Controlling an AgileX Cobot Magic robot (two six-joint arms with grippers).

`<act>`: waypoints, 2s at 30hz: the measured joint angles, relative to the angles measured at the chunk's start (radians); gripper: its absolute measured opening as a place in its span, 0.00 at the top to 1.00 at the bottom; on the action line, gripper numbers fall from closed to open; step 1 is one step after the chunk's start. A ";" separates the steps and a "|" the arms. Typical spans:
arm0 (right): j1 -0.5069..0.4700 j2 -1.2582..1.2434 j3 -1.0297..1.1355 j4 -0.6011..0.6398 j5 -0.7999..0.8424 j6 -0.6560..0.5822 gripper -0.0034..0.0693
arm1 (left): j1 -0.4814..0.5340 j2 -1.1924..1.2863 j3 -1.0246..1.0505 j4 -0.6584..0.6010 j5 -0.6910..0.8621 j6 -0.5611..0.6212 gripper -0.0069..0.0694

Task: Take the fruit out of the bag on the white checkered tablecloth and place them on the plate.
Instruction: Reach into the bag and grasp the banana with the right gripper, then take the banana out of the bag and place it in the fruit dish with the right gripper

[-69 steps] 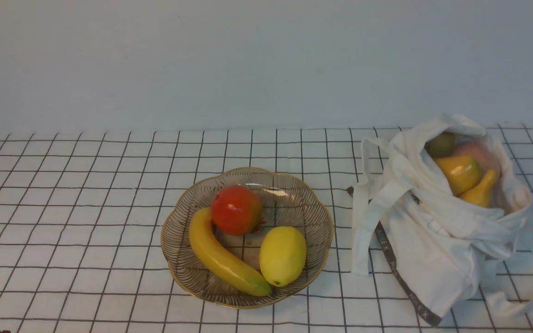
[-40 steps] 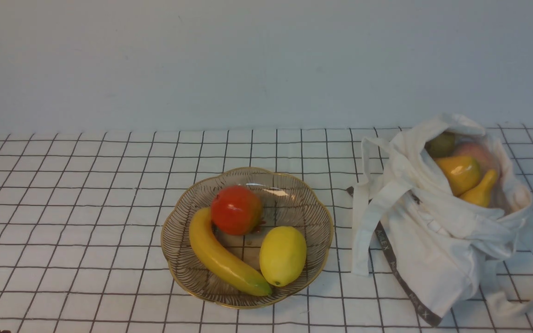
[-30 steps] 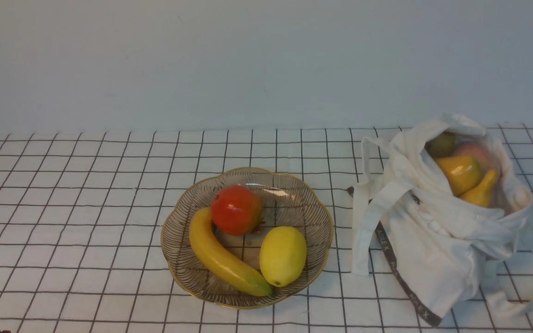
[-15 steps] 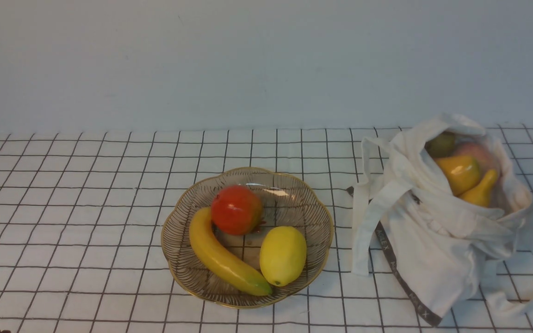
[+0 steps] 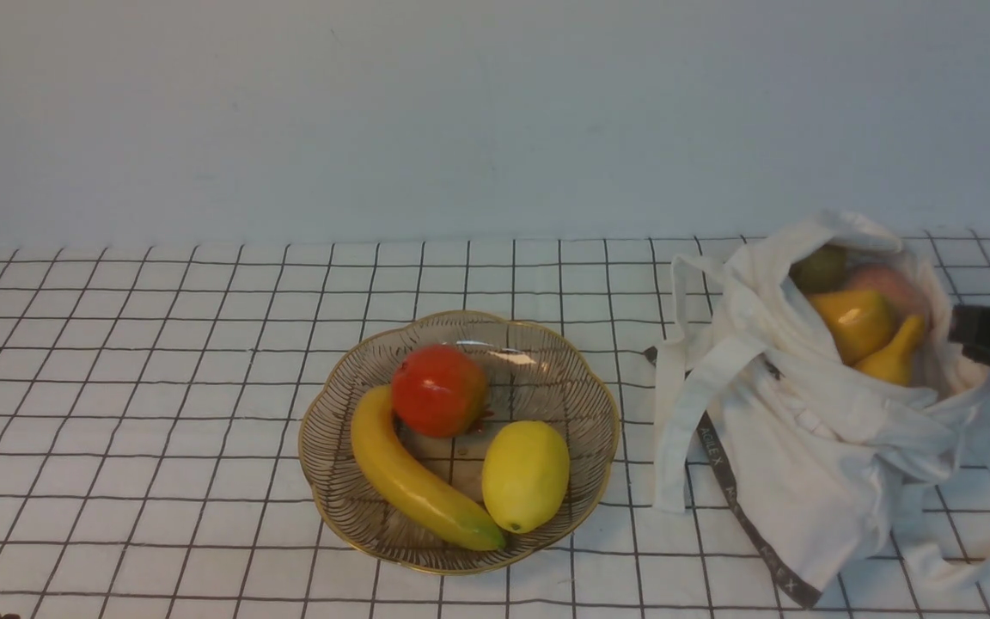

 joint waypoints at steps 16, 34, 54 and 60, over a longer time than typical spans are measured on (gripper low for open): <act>-0.017 0.280 -0.155 0.177 0.070 -0.102 0.39 | 0.000 0.000 0.000 0.000 0.000 0.000 0.92; -0.017 0.093 -0.156 0.182 0.078 -0.213 0.82 | 0.000 0.000 0.000 0.000 0.000 -0.005 0.92; -0.017 -0.031 -0.207 0.322 0.163 -0.425 0.82 | 0.000 0.000 0.000 0.000 0.000 0.000 0.92; -0.017 -0.031 -0.361 0.224 0.353 -0.418 0.82 | 0.000 0.000 0.000 0.000 0.000 0.000 0.92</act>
